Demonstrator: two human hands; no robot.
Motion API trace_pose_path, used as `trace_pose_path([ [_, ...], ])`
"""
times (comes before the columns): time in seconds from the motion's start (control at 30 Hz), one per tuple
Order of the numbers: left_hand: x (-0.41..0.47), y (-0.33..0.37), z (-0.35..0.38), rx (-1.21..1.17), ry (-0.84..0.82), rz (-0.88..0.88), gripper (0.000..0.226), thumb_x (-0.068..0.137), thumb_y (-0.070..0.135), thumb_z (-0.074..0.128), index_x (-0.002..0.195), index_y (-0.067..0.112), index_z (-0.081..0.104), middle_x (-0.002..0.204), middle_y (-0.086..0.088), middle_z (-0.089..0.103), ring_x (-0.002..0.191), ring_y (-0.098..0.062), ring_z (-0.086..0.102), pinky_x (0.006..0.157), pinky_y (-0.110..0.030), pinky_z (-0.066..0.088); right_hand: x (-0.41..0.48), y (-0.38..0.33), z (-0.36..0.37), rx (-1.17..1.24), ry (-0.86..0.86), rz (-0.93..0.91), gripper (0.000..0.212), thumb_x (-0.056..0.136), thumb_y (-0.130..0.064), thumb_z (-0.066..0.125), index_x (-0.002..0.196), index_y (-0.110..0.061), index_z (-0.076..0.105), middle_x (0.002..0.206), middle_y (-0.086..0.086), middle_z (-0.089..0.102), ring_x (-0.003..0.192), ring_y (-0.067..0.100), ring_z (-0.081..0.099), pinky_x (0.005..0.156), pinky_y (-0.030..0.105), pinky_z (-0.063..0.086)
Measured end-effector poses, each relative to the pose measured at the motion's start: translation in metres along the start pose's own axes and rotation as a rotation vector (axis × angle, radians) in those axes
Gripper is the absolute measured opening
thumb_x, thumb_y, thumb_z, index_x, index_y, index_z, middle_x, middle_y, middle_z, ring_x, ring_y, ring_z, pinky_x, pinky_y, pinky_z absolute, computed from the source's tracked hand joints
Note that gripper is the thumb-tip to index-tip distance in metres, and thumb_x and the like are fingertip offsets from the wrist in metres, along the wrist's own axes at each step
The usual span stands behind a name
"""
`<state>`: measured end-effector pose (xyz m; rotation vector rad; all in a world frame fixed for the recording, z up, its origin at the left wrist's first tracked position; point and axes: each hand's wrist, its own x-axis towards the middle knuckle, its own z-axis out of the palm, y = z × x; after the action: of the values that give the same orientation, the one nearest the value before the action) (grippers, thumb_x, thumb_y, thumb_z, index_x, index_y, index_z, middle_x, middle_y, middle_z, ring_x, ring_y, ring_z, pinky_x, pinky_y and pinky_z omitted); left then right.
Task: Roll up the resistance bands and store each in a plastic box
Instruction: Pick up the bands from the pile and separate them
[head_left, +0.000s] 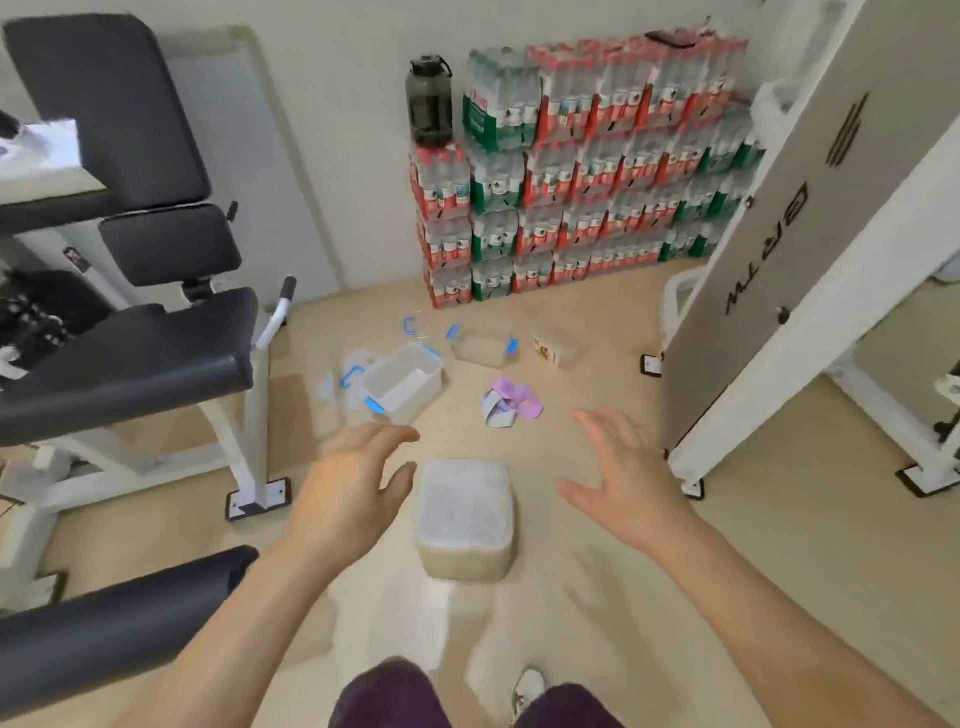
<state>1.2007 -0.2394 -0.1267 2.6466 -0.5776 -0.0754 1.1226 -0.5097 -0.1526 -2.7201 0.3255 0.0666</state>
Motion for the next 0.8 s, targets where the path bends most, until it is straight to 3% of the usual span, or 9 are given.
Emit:
trace_pose_path([
  [0.13,0.091,-0.026,0.019,0.237,-0.135,0.005,0.064,0.083,0.056,0.05,0.141,0.033,0.033,0.151,0.002,0.034,0.136,-0.025,0.032,0.103,-0.042,0.036,0.095,-0.011,0.004,-0.22,-0.09,-0.078,0.094,0.072,-0.062,0.058,0.146,-0.043,0.003,0.157,-0.002,-0.006,0.144,0.021,-0.003,0.109,0.045,0.021],
  [0.23,0.164,-0.057,0.039,0.297,-0.222,-0.015,0.074,0.083,0.061,0.05,0.146,0.035,0.021,0.159,0.002,0.014,0.144,-0.023,0.014,0.11,-0.045,0.024,0.17,-0.01,0.017,-0.225,-0.095,-0.042,0.091,0.074,-0.067,0.052,0.147,-0.044,0.002,0.159,-0.003,-0.005,0.146,0.02,-0.002,0.111,0.047,0.019],
  [0.47,0.365,-0.155,0.098,0.32,-0.34,0.08,0.08,0.084,0.064,0.046,0.147,0.041,0.003,0.161,0.0,-0.003,0.147,-0.025,0.003,0.114,-0.048,0.014,0.349,-0.007,0.075,-0.19,-0.106,0.202,0.087,0.076,-0.075,0.043,0.146,-0.045,0.0,0.159,-0.006,-0.005,0.146,0.017,-0.002,0.109,0.044,0.022],
  [0.67,0.517,-0.228,0.234,0.377,-0.461,0.2,0.075,0.091,0.053,0.043,0.147,0.041,-0.005,0.16,-0.002,-0.006,0.146,-0.027,0.003,0.112,-0.046,0.021,0.508,0.037,0.189,-0.176,-0.143,0.307,0.084,0.078,-0.072,0.043,0.147,-0.045,0.003,0.16,-0.003,-0.001,0.146,0.02,0.003,0.107,0.047,0.025],
  [0.8,0.585,-0.265,0.365,0.305,-0.568,0.144,0.08,0.086,0.014,0.046,0.148,0.039,0.002,0.16,0.0,-0.004,0.146,-0.023,0.003,0.109,-0.039,0.024,0.591,0.106,0.302,-0.179,-0.215,0.315,0.083,0.081,-0.068,0.044,0.147,-0.046,-0.001,0.159,-0.002,-0.004,0.145,0.023,0.004,0.105,0.049,0.03],
])
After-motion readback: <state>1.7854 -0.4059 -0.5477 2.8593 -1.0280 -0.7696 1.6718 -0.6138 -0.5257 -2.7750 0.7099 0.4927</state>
